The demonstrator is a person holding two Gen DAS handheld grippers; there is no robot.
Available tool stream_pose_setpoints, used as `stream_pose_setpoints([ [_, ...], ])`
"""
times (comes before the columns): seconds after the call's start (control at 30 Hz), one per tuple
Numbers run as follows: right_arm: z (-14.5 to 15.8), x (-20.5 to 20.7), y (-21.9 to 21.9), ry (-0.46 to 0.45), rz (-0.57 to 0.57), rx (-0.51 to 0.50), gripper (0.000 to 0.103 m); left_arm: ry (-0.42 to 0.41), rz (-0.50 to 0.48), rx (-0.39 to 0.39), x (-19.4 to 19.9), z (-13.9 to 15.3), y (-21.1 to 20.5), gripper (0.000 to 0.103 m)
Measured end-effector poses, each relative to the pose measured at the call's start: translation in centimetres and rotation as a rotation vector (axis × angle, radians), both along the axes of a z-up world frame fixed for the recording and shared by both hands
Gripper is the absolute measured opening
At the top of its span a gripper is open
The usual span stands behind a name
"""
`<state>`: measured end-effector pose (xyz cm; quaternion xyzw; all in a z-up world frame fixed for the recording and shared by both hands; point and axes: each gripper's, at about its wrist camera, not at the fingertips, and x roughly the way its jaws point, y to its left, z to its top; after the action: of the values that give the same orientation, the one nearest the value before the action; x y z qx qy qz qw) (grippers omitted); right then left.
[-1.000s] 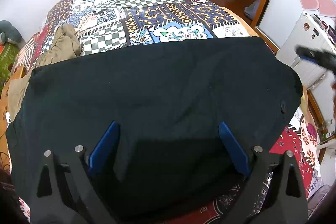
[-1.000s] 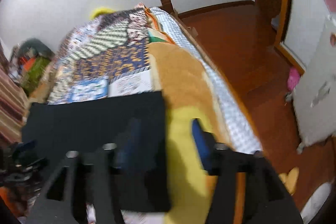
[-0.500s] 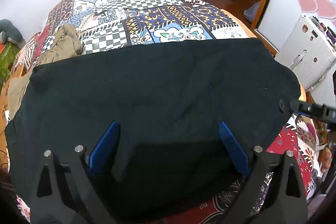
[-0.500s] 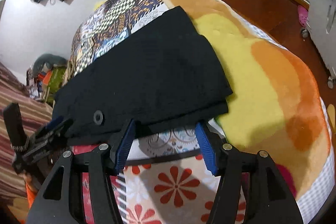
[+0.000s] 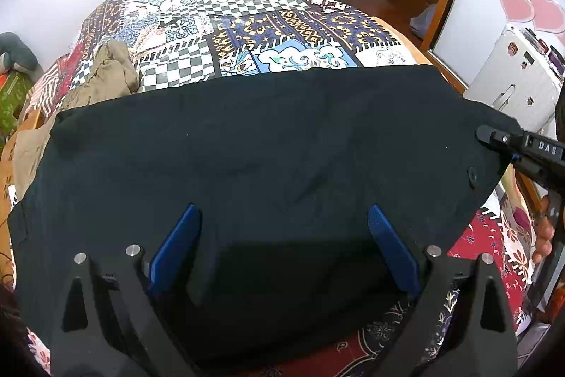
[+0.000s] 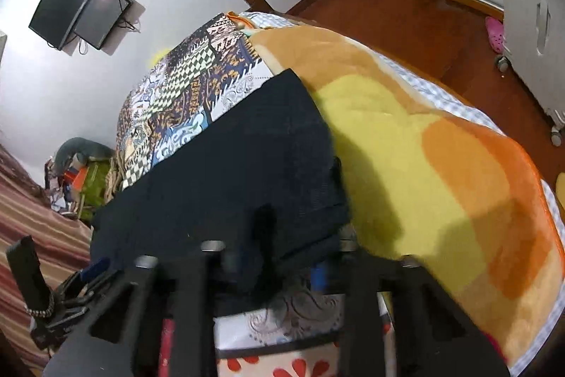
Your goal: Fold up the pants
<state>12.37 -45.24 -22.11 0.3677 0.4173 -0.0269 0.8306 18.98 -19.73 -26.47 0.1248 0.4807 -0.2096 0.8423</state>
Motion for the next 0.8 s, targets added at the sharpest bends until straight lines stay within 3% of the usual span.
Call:
stream_pose_setpoints([
  [0.13, 1.4, 0.2, 0.2, -0.043, 0.016, -0.035, 0.010, -0.002, 0.015, -0.018, 0.0, 0.6, 0.4, 0.097],
  [0.37, 7.0, 1.8, 2.5, -0.177, 0.096, -0.111, 0.010, -0.061, 0.062, -0.072, -0.1, 3.4, 3.1, 0.097],
  [0.57, 11.6, 4.6, 6.3, -0.291, 0.200, -0.150, 0.010, -0.142, 0.127, -0.099, -0.4, 6.4, 7.9, 0.097],
  [0.8, 14.7, 8.3, 12.1, -0.366, 0.334, -0.197, 0.010, -0.200, 0.250, -0.120, -1.1, 7.9, 14.8, 0.097],
])
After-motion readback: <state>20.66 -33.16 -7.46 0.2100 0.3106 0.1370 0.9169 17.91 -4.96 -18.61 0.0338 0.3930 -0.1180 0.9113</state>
